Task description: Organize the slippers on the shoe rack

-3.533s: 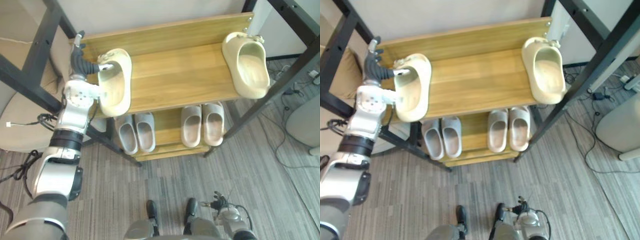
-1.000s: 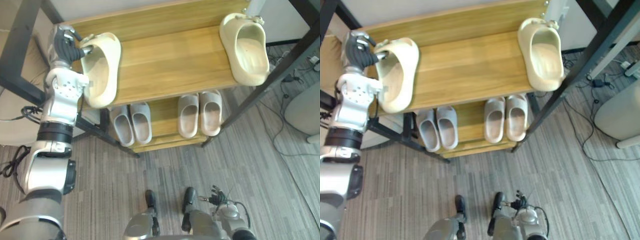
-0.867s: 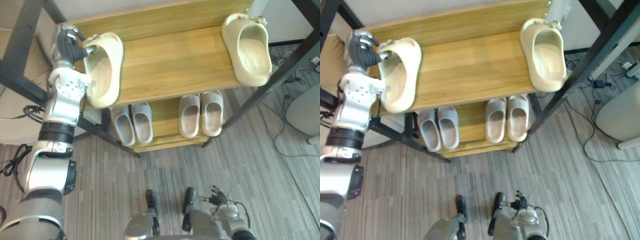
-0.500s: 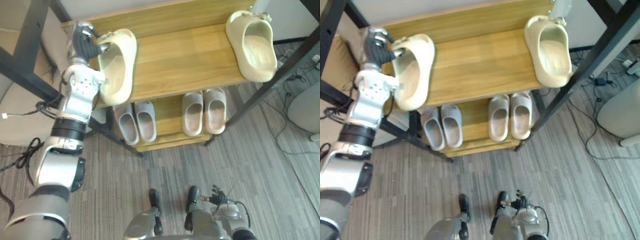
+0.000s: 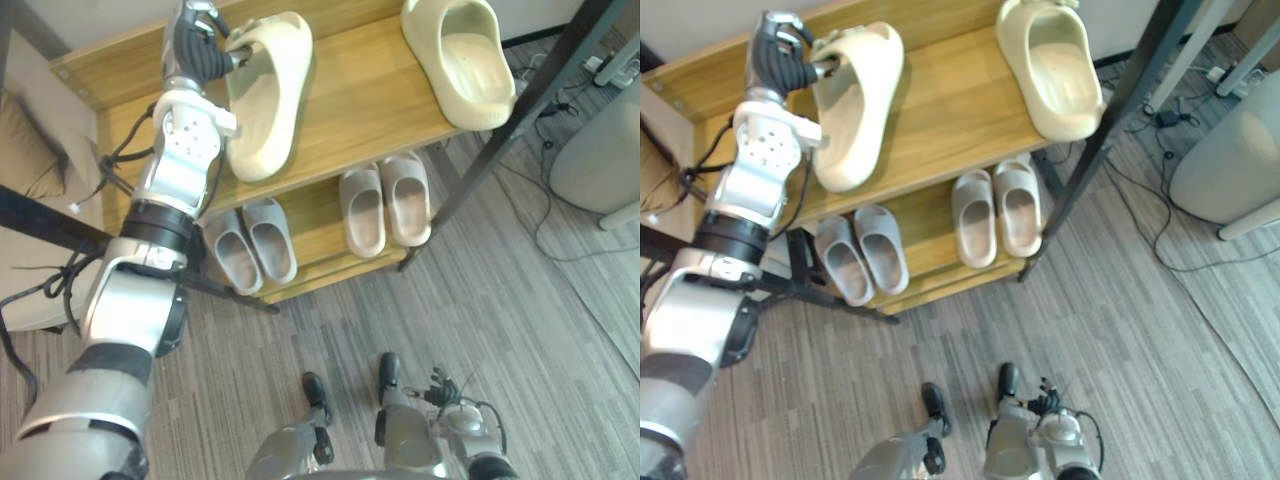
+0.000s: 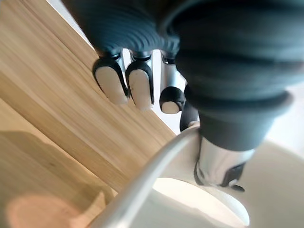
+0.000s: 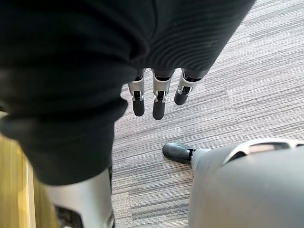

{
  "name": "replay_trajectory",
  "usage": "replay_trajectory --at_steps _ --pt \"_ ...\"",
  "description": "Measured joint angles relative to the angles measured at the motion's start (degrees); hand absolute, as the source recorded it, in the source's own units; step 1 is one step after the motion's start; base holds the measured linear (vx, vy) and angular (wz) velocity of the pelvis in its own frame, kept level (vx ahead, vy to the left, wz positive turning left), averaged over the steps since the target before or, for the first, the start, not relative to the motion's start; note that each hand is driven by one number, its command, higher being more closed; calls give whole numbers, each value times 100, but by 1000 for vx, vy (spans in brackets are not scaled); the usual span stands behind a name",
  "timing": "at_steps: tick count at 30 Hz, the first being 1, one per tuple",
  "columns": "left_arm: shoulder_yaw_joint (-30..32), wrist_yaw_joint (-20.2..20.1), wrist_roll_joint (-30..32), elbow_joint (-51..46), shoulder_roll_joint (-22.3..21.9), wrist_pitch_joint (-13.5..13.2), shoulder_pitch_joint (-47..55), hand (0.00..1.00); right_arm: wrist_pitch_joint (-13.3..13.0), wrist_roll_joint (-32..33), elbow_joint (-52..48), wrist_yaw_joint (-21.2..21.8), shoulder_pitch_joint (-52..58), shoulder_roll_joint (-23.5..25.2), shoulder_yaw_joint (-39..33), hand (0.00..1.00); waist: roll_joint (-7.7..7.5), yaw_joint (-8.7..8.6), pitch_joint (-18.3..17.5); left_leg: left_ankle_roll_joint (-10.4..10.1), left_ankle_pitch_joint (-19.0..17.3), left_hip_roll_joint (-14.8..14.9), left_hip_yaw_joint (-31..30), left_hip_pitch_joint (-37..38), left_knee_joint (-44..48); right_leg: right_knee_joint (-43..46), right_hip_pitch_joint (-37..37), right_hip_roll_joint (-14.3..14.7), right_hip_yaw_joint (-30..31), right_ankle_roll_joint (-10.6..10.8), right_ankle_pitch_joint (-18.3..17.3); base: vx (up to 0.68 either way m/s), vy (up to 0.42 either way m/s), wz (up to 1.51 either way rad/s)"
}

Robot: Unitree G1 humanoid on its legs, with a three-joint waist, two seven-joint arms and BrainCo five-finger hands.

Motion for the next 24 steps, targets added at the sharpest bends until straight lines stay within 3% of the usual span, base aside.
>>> replay_trajectory --at_steps 6,19,20,24 --pt "5 -2 4 203 3 6 -166 100 -26 4 -99 -9 8 -51 -44 0 89 -19 65 53 -38 -35 56 -9 -1 -1 -50 -20 106 20 24 4 9 -5" --pt "19 2 2 300 37 -31 -364 100 -38 184 -147 -69 27 -55 -201 0 83 -52 69 60 -43 -52 161 -133 -2 -1 -237 -24 238 15 80 15 -3 -4" --pt "20 2 3 303 41 -30 -389 0 -45 184 -146 -76 27 -44 -201 0 82 -52 70 61 -43 -52 161 -154 -2 -1 -260 -24 239 11 83 0 0 0" --pt "64 18 -2 313 41 -26 -441 0 -62 173 -140 -143 20 -13 -201 0 78 -56 73 72 -34 -55 222 -201 -1 -1 -332 -23 285 4 116 22 -9 -6"
